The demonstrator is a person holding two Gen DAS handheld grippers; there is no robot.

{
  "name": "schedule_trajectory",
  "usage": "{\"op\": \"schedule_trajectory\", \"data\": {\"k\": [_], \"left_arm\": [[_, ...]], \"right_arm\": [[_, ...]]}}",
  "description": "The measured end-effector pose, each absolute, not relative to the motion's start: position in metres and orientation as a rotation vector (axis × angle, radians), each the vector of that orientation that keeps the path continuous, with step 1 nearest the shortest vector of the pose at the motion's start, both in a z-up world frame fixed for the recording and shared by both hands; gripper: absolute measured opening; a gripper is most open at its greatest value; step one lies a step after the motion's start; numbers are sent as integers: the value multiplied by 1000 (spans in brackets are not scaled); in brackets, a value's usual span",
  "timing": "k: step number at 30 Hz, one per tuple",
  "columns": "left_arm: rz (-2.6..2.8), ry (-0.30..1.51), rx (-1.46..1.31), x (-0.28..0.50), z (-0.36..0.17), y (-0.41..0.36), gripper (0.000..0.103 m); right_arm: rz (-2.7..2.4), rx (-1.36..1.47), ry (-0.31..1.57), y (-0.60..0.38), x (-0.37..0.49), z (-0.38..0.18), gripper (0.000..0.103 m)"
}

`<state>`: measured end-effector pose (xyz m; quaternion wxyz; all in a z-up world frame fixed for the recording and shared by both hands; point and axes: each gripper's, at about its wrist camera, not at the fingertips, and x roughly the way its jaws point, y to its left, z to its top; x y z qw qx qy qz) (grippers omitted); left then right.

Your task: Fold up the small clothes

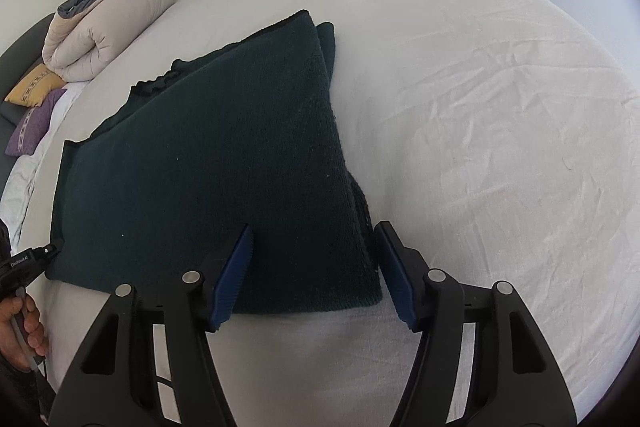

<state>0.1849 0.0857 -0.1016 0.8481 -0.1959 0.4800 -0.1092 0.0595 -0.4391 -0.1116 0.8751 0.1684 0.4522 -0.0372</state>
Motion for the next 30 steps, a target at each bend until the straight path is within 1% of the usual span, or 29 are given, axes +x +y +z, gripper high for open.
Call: {"op": "schedule_trajectory", "data": {"k": [2,7,9,12,16,18,26,30], "left_arm": [[-214,1009,-370,183,-100,81,13],[-180,1003,-278,180,-97,70,14],[-169,1002,-260,179,-97,68,14],[-161,998,-250,177,-96,68,14],[-162,997,-248,177,-95,67,14],[-162,997,-245,176,-95,68,14],[-166,999,-241,174,-94,67,14],[-175,1001,-252,169,-90,69,13]], "right_arm": [[-86,363,944,-440,55,-106,58],[-50,385,807,-433,33,-73,58],[-32,374,784,-427,34,-66,58],[-20,354,818,-420,41,-71,58],[-26,385,951,-419,50,-106,58],[-24,379,923,-418,44,-110,57],[-38,358,933,-413,26,-104,57],[-19,422,890,-415,12,-92,57]]}}
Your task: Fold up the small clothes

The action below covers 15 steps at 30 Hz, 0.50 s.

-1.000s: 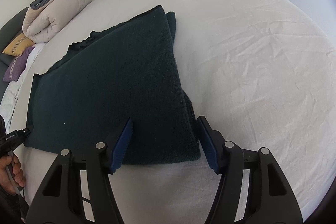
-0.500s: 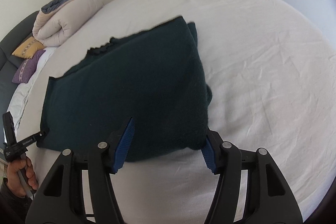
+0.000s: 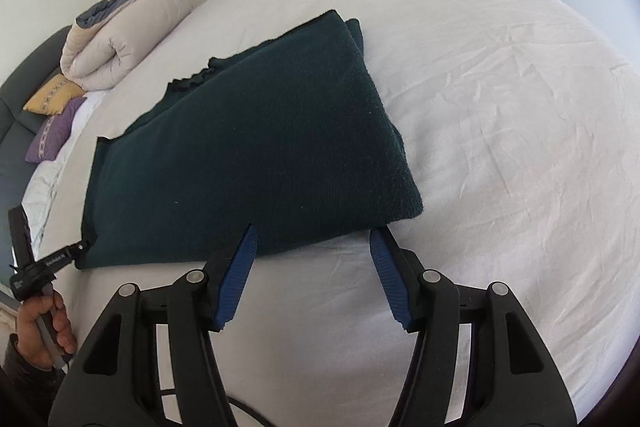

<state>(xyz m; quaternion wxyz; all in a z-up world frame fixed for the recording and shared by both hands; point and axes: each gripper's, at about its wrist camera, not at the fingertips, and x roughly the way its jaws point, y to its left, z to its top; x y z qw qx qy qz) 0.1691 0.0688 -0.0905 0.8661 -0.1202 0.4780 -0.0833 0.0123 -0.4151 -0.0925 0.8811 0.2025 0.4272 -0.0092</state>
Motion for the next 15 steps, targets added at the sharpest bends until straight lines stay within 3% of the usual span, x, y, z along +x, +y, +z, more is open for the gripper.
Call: {"op": "schedule_trajectory", "data": {"k": [3,5,7,8,15], "left_arm": [[-169,988,-293,165,-74,75,15],[-185,931,-304,165,-57,75,25],[-215,884,-296,175,-41,67,50],[-231,873,-285,186,-34,60,55],[-228,849,-182,272,-26,26,62]], "right_arm": [[34,496,838,-417,7,-79,58],[107,547,801,-415,8,-70,58],[169,589,790,-411,17,-66,58],[198,620,795,-408,25,-66,58],[378,735,827,-366,105,-68,58]]}}
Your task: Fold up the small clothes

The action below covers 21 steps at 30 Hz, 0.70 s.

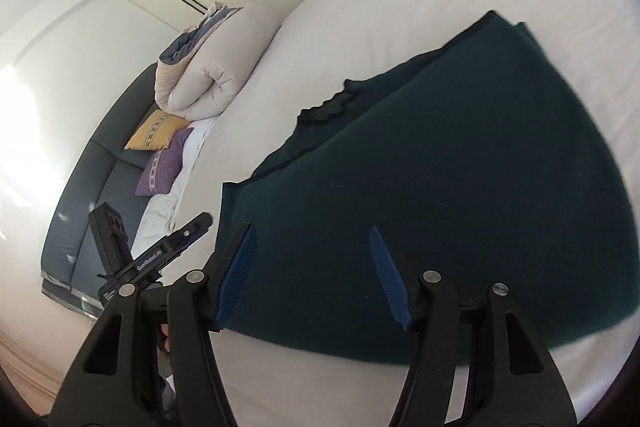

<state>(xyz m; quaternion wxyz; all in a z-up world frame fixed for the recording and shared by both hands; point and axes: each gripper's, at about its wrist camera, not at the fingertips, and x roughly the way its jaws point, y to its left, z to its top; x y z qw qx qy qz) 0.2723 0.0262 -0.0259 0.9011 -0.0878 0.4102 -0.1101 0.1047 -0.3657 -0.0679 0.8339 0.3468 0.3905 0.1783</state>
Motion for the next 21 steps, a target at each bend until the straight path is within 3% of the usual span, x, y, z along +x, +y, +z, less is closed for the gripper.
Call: {"op": "schedule_trajectory", "data": {"k": [6,13,16,19,21], "left_arm": [[-114,933,-170,324,-74,45,62],[-198,846,-254,309,-94,66,61],[-231,822,-314,305,-97,75,61],[-256,810,-370,305,-98,83,61],[-256,805,-371,305,-99,83,61]], "right_arm": [[449,838,910,-341,189,-94,58],[409,1051,871,-381,249,-123,52],[331,1131,809,-423,245,-131,38],[273,1254,727,-471,227,-148,15],[207,1267,672,-496,211,-153,13]]}}
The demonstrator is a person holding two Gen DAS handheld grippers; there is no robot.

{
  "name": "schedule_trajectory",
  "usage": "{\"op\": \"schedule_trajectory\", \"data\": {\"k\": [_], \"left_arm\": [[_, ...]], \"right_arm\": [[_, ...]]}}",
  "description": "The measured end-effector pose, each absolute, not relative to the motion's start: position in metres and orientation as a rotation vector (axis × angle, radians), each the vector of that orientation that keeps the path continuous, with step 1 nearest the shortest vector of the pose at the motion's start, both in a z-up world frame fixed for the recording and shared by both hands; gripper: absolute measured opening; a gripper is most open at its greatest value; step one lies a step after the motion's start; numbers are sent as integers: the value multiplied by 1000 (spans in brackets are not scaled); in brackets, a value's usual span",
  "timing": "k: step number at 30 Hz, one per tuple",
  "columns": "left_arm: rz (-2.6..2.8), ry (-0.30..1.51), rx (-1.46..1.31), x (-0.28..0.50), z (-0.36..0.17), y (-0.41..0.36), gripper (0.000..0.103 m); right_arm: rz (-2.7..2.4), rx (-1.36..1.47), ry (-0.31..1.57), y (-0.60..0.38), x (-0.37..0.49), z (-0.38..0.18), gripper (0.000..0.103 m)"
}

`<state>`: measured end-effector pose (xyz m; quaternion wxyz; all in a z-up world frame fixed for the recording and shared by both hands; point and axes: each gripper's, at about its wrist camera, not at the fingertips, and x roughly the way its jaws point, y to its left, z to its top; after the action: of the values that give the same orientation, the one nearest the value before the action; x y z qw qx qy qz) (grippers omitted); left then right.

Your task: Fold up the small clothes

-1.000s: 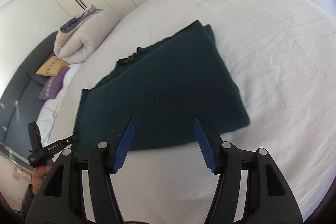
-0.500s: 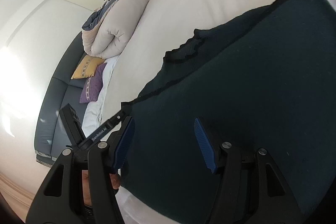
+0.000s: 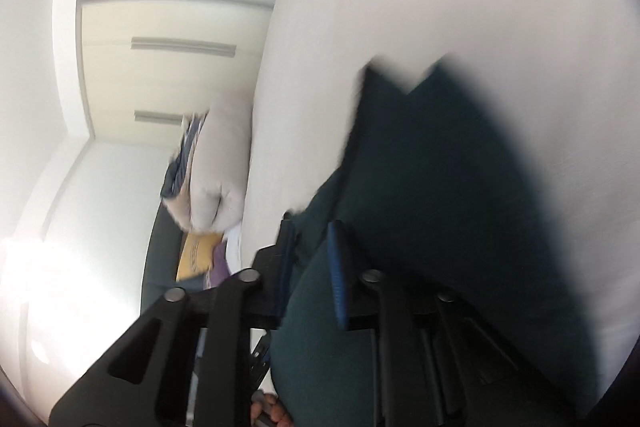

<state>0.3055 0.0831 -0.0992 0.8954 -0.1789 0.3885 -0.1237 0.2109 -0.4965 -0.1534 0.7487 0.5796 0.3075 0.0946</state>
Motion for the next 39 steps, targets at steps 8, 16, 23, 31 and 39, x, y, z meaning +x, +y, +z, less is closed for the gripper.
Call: {"op": "schedule_trajectory", "data": {"k": [8,16,23,31,39], "left_arm": [[-264,796,-385,306,-102,82,61],[-272,788,-396,303,-101,86,61],[-302,792,-457,264,-94,108,62],[-206,849,-573,185,-93,154,90],[-348,1000,-690,188,-102,135,89]], "right_arm": [[45,1228,569,-534,156,-154,17],[394,1069,674,-419,135,-111,18],[480,986,887,-351,154,-156,25],[115,1084,712,-456,82,-145,58],[217,1108,675,-421,56,-123,78]]}}
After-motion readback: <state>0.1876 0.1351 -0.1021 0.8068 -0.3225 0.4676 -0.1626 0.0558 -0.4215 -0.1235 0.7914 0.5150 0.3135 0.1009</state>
